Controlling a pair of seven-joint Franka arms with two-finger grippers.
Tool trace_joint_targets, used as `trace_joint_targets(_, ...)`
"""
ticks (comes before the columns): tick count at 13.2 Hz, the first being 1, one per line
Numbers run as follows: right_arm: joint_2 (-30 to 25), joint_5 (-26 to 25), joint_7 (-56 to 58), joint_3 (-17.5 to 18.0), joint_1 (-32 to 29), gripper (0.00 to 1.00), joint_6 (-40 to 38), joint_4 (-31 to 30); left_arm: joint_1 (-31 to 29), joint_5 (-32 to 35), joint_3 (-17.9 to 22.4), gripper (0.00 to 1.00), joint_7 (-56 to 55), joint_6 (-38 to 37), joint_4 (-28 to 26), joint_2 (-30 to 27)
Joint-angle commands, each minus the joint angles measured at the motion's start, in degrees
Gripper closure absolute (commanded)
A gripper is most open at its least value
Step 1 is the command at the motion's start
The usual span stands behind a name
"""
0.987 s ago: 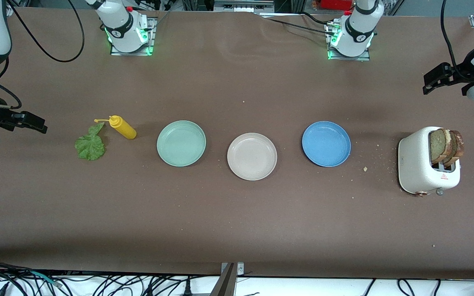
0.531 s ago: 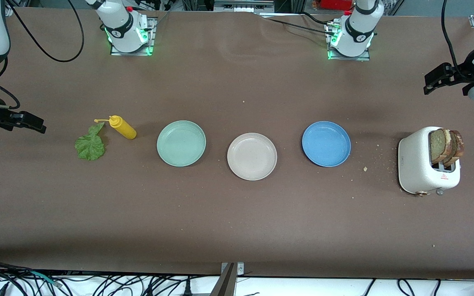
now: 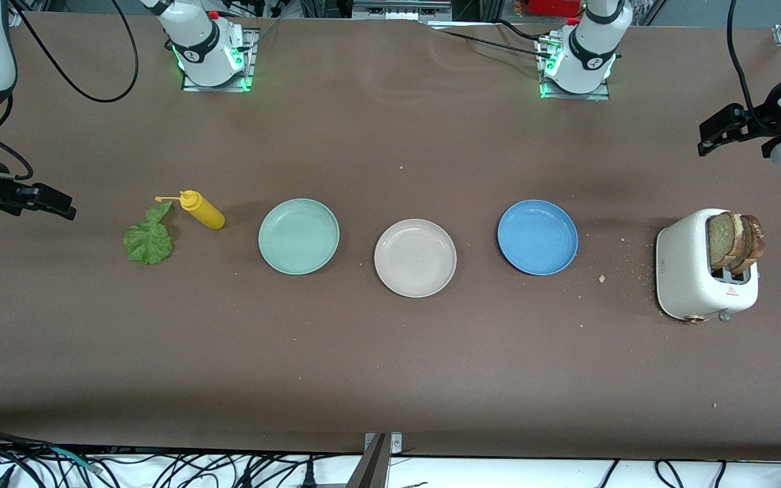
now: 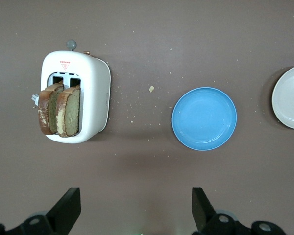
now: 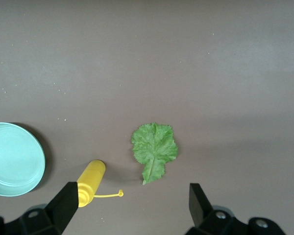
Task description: Make sandwich in beige plate with both arms
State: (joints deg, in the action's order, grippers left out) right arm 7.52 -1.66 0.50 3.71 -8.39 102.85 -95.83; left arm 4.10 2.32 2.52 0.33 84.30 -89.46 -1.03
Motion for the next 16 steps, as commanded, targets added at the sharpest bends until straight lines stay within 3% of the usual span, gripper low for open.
trace_joint_targets(1,0.22,-0.01,0.82,0.15,-0.49,0.0,-0.81,0.99,0.47,0.94,0.03,0.0,0.9,-0.72,0.52,0.33)
trace_joint_targets(10,0.22,-0.01,0.99,-0.81,-0.49,0.0,-1.43,0.99,-2.25,0.94,0.21,0.0,5.46,1.03,-2.02,1.56)
trace_joint_targets(16,0.3,0.08,0.99,-0.9,-0.49,0.0,-1.34,0.99,-8.74,1.11,0.3,0.0,15.65,13.84,-11.68,2.18)
